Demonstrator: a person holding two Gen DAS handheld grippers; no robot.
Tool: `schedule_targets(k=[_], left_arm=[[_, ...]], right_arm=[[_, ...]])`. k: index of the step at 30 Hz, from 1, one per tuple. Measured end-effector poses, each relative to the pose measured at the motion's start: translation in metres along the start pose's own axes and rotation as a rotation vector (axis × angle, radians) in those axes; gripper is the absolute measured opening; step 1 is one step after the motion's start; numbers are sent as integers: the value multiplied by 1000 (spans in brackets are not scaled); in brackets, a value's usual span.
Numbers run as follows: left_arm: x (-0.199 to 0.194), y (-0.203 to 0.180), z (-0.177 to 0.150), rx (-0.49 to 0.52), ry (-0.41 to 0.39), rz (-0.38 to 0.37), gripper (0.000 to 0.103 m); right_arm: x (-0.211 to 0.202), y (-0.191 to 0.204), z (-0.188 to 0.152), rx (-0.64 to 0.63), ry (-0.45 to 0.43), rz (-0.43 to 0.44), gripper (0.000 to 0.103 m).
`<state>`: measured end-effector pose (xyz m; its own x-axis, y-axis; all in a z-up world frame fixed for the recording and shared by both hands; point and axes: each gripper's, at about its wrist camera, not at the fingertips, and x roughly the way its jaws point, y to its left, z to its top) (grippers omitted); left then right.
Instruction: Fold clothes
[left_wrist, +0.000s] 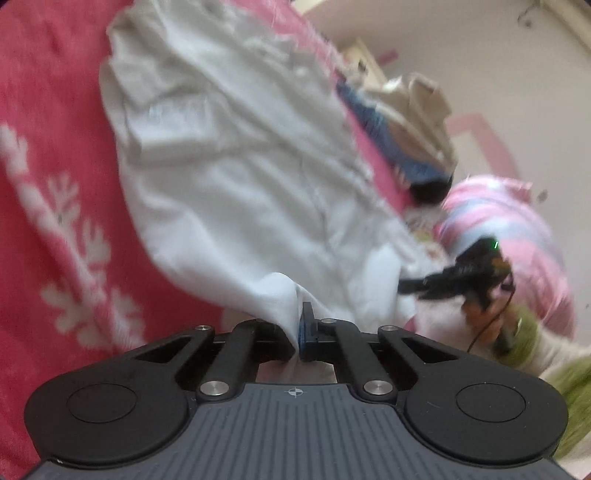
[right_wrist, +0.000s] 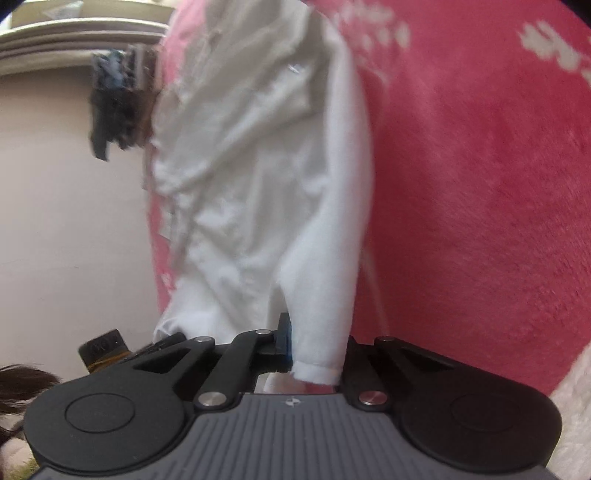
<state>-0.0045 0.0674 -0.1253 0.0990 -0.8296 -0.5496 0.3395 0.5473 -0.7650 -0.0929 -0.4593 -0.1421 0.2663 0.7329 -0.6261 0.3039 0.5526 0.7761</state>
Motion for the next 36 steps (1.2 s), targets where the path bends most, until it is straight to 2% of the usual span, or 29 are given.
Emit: schedule_targets(k=[9,16,20,26,32,36], left_arm=[[-19,-17,37,-3,-166,-28,1],[-33,-20,82,-14,-296,-29,1],[-43,-19,119,-11,-359,-20,1],[-41,-6,180,13,-425,30,1],[-20,38,234,-59,-452,64,1],[-7,68,253,-152,-450,57,1]], right_arm=[[-11,41,25,-75,-123,82,3],[-15,80,67,-169,-191,116,3],[-16,105,104,-229,-225,133,3],[10,132,175,-266,-246,132,3],[52,146,248,-269,-261,105,3],[81,151,289,-265,-271,86,3]])
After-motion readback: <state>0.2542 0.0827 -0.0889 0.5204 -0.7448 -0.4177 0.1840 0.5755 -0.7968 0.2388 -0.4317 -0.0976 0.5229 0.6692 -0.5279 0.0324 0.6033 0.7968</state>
